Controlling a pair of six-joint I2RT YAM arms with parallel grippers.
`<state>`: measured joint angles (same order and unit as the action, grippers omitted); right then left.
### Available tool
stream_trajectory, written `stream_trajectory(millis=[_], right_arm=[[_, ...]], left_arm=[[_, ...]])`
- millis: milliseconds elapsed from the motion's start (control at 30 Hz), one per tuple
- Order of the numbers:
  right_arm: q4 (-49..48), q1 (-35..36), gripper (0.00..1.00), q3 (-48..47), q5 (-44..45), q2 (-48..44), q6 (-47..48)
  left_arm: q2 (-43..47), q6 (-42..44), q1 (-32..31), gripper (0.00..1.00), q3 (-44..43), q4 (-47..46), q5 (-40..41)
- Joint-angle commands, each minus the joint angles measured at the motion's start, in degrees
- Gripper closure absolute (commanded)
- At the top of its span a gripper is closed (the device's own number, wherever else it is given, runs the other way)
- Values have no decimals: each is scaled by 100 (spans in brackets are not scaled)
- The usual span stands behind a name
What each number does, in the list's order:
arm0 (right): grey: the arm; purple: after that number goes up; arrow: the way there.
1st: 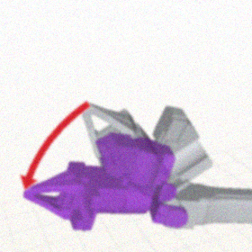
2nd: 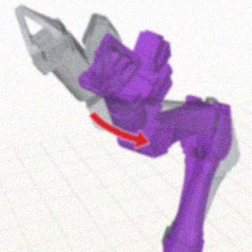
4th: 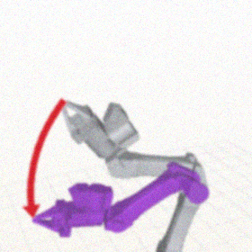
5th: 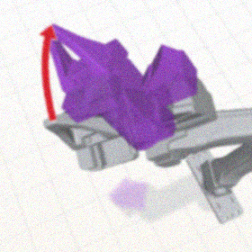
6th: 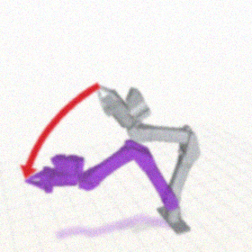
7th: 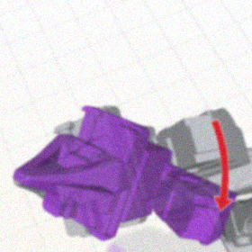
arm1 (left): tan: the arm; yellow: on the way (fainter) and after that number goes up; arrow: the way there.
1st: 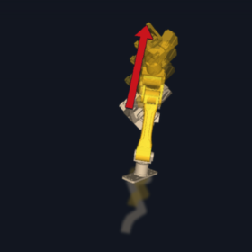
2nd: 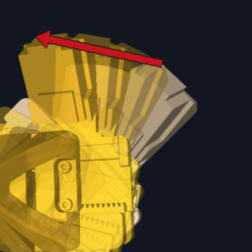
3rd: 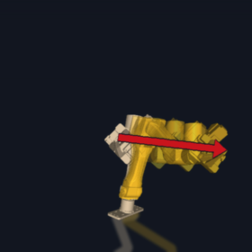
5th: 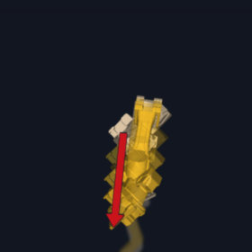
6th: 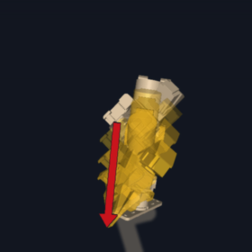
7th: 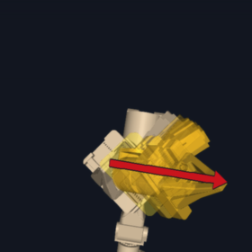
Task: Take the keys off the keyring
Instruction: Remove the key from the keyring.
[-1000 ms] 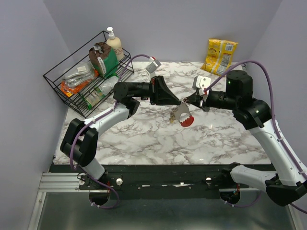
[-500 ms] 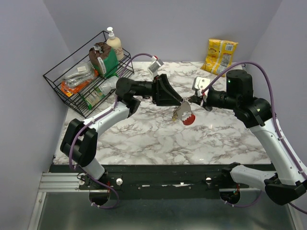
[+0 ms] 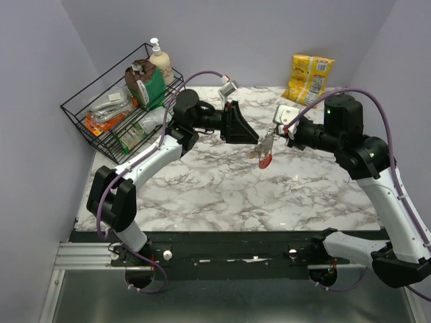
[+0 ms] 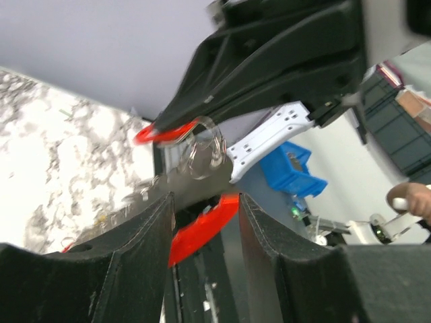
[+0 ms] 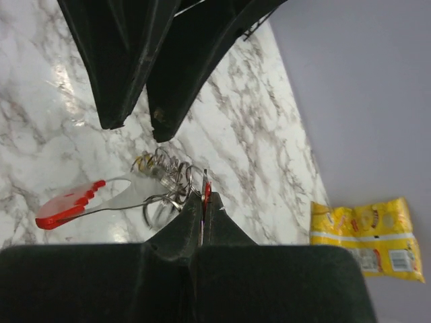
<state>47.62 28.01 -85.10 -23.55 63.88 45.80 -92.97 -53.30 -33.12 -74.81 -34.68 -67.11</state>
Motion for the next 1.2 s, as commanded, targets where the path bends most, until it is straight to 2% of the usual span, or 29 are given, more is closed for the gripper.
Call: stream_trajectory(millis=[0,133,267,400,767,1000,1167], right_arm=[[81,-32,99,-446,246,-24,78],[195,3,99,-429,237,-42,157],[222,20,99,-297,316,-103,219],[204,29,99,-183,333,-156,236],[213,29,99,-138,334,-148,236],[152,47,99,-16,457,-183,219],[81,47,99,55,518,-183,201]], left_arm=[[-186,812,16,48,-297,1120,-74],[-274,987,16,48,-552,1331,-48],[-362,1549,25,47,-1044,2103,67],[-468,1577,60,47,-1474,2255,93],[-503,1796,60,47,-1730,2474,172],[-389,2481,69,48,-1932,3186,356],[-318,2605,69,48,-2047,3414,409]])
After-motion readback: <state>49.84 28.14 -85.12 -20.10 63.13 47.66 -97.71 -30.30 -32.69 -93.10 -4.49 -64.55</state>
